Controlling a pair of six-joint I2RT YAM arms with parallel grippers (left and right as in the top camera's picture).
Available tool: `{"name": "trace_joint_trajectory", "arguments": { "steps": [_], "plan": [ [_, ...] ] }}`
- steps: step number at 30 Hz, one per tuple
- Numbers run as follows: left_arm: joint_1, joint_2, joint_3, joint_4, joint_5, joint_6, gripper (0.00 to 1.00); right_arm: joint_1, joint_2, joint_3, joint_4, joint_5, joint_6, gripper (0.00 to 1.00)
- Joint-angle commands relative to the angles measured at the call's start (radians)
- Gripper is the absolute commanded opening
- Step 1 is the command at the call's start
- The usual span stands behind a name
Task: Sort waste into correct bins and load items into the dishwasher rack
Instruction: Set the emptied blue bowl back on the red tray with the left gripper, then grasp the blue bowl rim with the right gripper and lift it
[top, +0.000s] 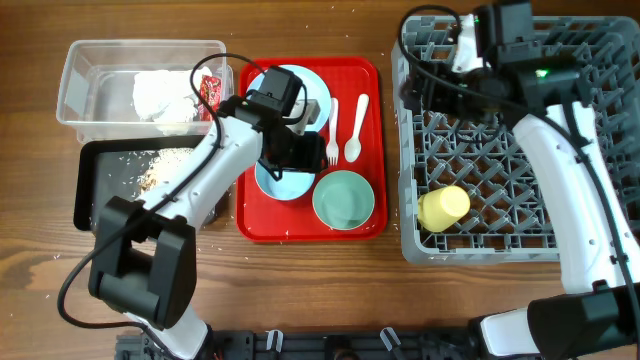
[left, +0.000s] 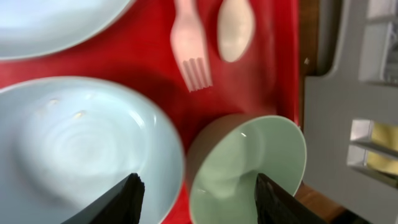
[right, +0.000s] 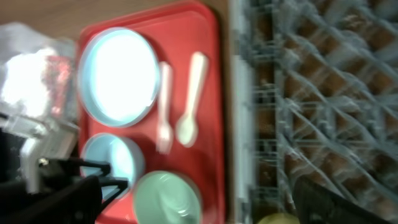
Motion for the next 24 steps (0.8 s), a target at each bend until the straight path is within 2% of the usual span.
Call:
{"name": "trace_joint_trajectory", "arguments": {
  "steps": [1,6,8,10,11,12,13,14,15,18,19,24],
  "plan": [
    [0.120,-0.058,0.098,-0.083,-0.006,-0.094,0.56,0.139,0.062,-0.024,0.090,-0.078,0.018,0.98],
    [0.389,-0.231,0.159,-0.163,-0.006,-0.094,0.62,0.302,0.270,-0.024,0.196,-0.098,0.100,0.91],
    [0.511,-0.255,0.159,-0.170,-0.006,-0.094,0.65,0.340,0.346,-0.024,0.193,-0.098,0.092,0.82],
    [0.577,-0.255,0.158,-0.175,-0.006,-0.094,0.70,0.366,0.413,-0.024,0.200,-0.097,0.090,0.73],
    [0.600,-0.255,0.158,-0.177,-0.006,-0.094,0.74,0.374,0.438,-0.024,0.207,-0.098,0.083,0.65],
    [0.614,-0.255,0.158,-0.177,-0.006,-0.094,0.80,0.383,0.465,-0.024,0.217,-0.098,0.065,0.62],
    [0.617,-0.255,0.158,-0.177,-0.006,-0.093,0.93,0.386,0.477,-0.024,0.219,-0.097,0.063,0.60],
    [0.617,-0.255,0.158,-0.177,-0.006,-0.093,1.00,0.389,0.506,-0.024,0.224,-0.098,0.056,0.57],
    [0.617,-0.255,0.158,-0.177,-0.006,-0.093,1.00,0.389,0.523,-0.024,0.225,-0.098,0.054,0.52],
    [0.617,-0.255,0.158,-0.177,-0.006,-0.093,1.00,0.389,0.537,-0.024,0.230,-0.098,0.055,0.20],
    [0.617,-0.255,0.158,-0.177,-0.006,-0.093,1.00,0.389,0.537,-0.024,0.230,-0.098,0.055,0.04],
    [0.617,-0.255,0.158,-0.177,-0.006,-0.093,1.00,0.385,0.528,-0.008,0.229,-0.169,0.036,0.04]
  ]
}}
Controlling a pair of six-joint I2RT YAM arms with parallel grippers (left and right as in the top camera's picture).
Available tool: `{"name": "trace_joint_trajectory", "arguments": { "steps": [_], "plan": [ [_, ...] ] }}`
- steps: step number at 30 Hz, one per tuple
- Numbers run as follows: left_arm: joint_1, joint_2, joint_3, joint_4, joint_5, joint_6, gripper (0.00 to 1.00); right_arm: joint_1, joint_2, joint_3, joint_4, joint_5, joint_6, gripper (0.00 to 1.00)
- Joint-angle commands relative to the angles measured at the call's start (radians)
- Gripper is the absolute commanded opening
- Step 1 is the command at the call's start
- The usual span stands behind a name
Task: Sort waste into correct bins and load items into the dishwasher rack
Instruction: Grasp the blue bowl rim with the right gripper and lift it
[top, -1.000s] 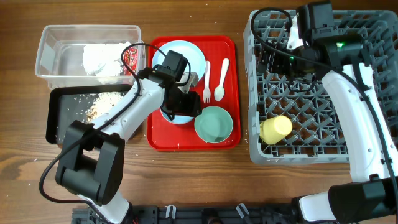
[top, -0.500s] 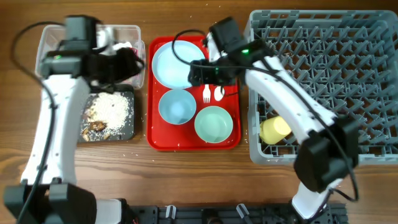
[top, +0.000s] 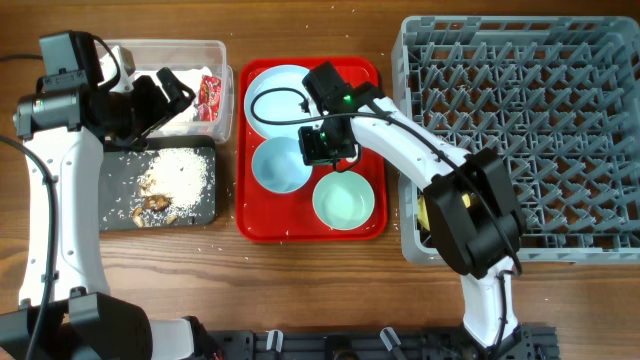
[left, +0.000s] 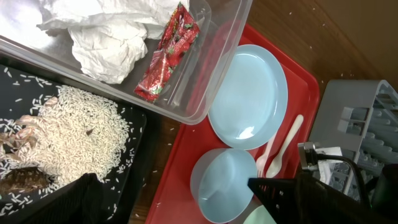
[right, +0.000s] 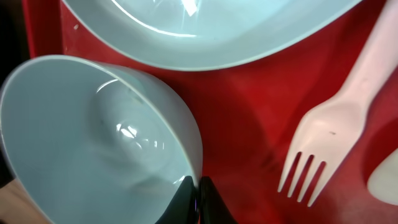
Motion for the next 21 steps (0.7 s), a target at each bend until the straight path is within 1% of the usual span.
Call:
{"name": "trace_joint_trajectory", "arguments": {
  "steps": [1,3,4,5,8,10,11,12,13,15,16,18,20,21],
  "plan": [
    [0.003,-0.003,0.007,0.000,-0.002,0.002,1.00,-0.010,-0.018,0.029,-0.003,-0.079,-0.024,0.04],
    [0.003,-0.003,0.007,-0.001,-0.002,0.002,1.00,-0.056,-0.138,0.068,-0.007,-0.006,-0.020,0.04],
    [0.003,-0.003,0.007,0.000,-0.002,0.002,1.00,-0.087,-0.217,0.075,-0.006,0.100,-0.010,0.04],
    [0.003,-0.003,0.007,0.000,-0.002,0.002,1.00,-0.129,-0.327,0.076,-0.006,0.314,0.040,0.04],
    [0.003,-0.003,0.007,-0.001,-0.002,0.002,1.00,-0.186,-0.494,0.075,-0.006,0.851,0.060,0.04],
    [0.003,-0.003,0.007,0.000,-0.002,0.002,1.00,-0.198,-0.529,0.075,-0.006,1.201,0.053,0.05],
    [0.003,-0.003,0.007,0.000,-0.003,0.002,1.00,-0.198,-0.513,0.075,0.007,1.332,0.013,0.04],
    [0.003,-0.003,0.007,-0.001,-0.003,0.002,1.00,-0.198,-0.485,0.075,0.037,1.416,-0.057,0.04],
    [0.003,-0.003,0.007,-0.001,-0.002,0.002,1.00,-0.198,-0.449,0.075,0.090,1.477,-0.163,0.04],
    [0.003,-0.003,0.007,-0.001,-0.002,0.002,1.00,-0.198,-0.353,0.075,0.252,1.578,-0.433,0.04],
    [0.003,-0.003,0.007,-0.001,-0.002,0.002,1.00,-0.198,-0.292,0.075,0.363,1.626,-0.583,0.04],
    [0.003,-0.003,0.007,0.000,-0.002,0.002,1.00,-0.198,-0.207,0.075,0.533,1.682,-0.758,0.04],
    [0.003,-0.003,0.007,0.000,-0.002,0.002,1.00,-0.199,-0.117,0.075,0.716,1.685,-0.938,0.04],
    [0.003,-0.003,0.007,0.000,-0.002,0.002,1.00,-0.199,-0.083,0.075,0.782,1.685,-0.984,0.04]
  ]
}}
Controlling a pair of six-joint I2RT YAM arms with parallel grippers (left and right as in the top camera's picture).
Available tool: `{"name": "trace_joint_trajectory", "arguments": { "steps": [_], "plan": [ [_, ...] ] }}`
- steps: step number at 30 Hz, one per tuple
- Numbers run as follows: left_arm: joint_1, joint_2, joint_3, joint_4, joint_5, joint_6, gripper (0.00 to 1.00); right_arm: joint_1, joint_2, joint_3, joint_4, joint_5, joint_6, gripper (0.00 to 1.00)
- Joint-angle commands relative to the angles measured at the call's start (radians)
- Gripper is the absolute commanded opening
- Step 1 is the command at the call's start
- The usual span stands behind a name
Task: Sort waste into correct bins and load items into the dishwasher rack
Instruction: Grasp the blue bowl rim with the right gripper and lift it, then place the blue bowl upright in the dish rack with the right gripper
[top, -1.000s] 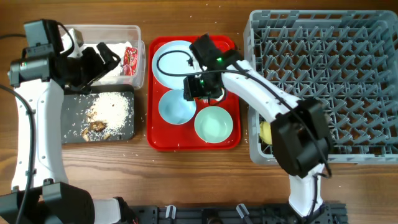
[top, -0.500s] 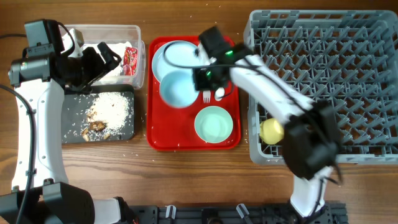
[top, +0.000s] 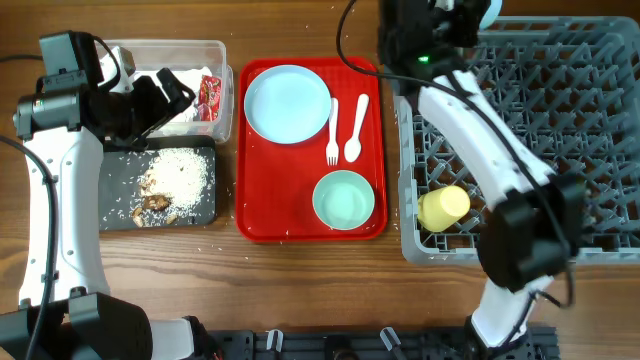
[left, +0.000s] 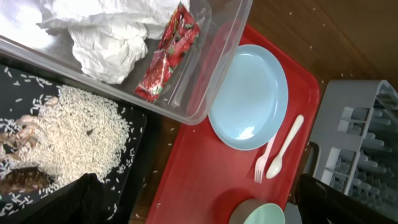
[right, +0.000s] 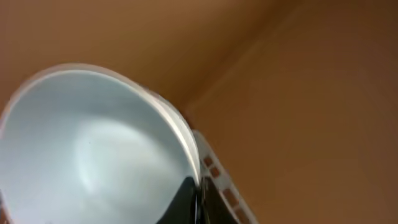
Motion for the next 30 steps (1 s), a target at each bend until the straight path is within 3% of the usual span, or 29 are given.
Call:
{"name": "trace_joint_trajectory", "arguments": {
  "steps": [1,3,9,18,23,26,27,28,29,30],
  "plan": [
    [0.003,-0.003,0.007,-0.001,-0.002,0.002,1.00,0.000,0.106,0.008,0.156,0.068,-0.280,0.04],
    [0.003,-0.003,0.007,0.000,-0.002,0.002,1.00,-0.013,0.156,0.008,0.243,0.046,-0.315,0.04],
    [0.003,-0.003,0.007,0.000,-0.002,0.002,1.00,-0.060,0.200,0.007,0.248,-0.067,-0.322,0.04],
    [0.003,-0.003,0.007,0.000,-0.002,0.002,1.00,-0.051,0.271,-0.006,0.244,-0.112,-0.323,0.04],
    [0.003,-0.003,0.007,-0.001,-0.002,0.002,1.00,0.006,0.271,-0.006,0.146,-0.123,-0.325,0.04],
    [0.003,-0.003,0.007,0.000,-0.002,0.002,1.00,0.048,0.271,-0.006,0.112,-0.122,-0.326,0.26],
    [0.003,-0.003,0.007,-0.001,-0.002,0.002,1.00,0.061,0.271,-0.006,0.113,-0.123,-0.327,0.43],
    [0.003,-0.003,0.007,0.000,-0.002,0.002,1.00,0.081,0.269,-0.006,0.113,-0.123,-0.328,0.70],
    [0.003,-0.003,0.007,-0.001,-0.002,0.002,1.00,0.098,0.267,-0.005,0.114,-0.124,-0.328,0.91],
    [0.003,-0.003,0.007,-0.001,-0.002,0.002,1.00,0.113,0.261,-0.005,0.117,-0.124,-0.327,0.98]
  ]
}}
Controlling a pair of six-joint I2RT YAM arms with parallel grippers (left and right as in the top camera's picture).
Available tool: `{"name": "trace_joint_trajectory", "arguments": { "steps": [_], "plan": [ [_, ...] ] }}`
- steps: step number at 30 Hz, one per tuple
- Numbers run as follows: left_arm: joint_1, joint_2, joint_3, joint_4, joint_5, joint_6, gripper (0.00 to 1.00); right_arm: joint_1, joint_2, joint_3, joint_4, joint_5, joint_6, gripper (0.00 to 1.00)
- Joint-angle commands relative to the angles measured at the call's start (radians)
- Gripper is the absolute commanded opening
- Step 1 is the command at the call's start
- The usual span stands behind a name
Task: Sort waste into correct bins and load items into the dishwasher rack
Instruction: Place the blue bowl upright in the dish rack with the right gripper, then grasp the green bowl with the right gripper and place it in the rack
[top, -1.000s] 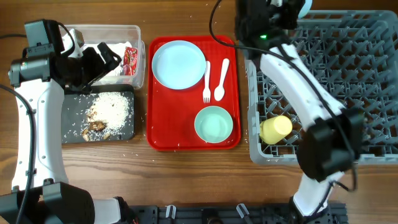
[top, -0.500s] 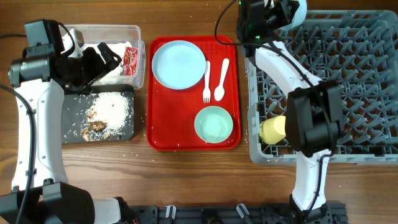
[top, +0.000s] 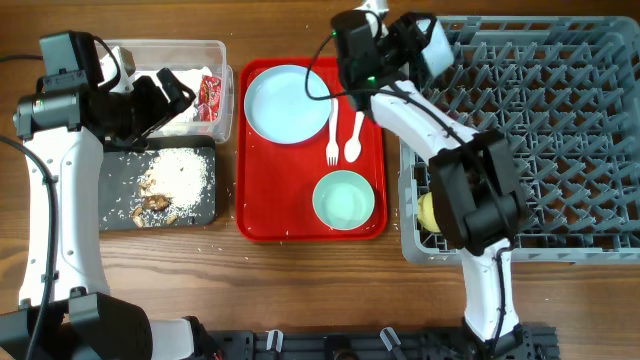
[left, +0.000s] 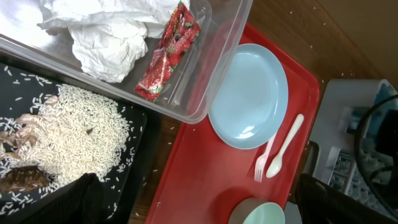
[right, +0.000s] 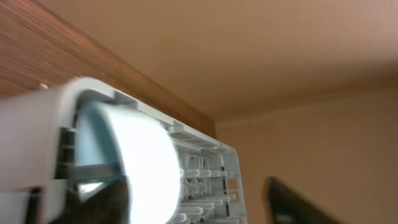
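Note:
A light blue bowl (right: 143, 168) stands on edge in the far left corner of the grey dishwasher rack (top: 520, 130). My right gripper (top: 424, 40) hangs over it, open, the bowl close to its left finger. A yellow cup (top: 440, 208) lies in the rack's near left. On the red tray (top: 262, 215) are a blue plate (top: 288, 103), a fork (top: 332, 132), a spoon (top: 356, 128) and a green bowl (top: 344, 199). My left gripper (top: 170, 88) is open and empty above the clear bin (top: 80, 60).
The clear bin holds crumpled tissue (left: 106, 43) and a red wrapper (left: 171, 53). A black tray (top: 110, 215) with rice (left: 68, 130) and food scraps lies in front of it. The right arm reaches across the tray's far right corner.
The right gripper was shut on the blue bowl's rim, held up near the rack's far left corner. Now the bowl stands in that corner and the gripper is open. The left arm has not moved.
First the left gripper hovered open over the bowls on the tray, with the right arm over the rack. Then the left arm was over the bin and the right gripper gripped the blue bowl's rim. The bowl was then off the tray, and now stands in the rack.

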Motion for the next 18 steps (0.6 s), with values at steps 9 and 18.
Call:
{"name": "trace_joint_trajectory", "arguments": {
  "steps": [9,18],
  "plan": [
    [0.003,-0.003,0.008,0.003,-0.002,0.002,1.00,0.093,-0.359,0.000,-0.618,-0.854,0.573,1.00],
    [0.003,-0.003,0.008,0.003,-0.002,0.002,1.00,0.077,-0.359,-0.242,-1.020,-1.394,0.796,0.78]
  ]
}}
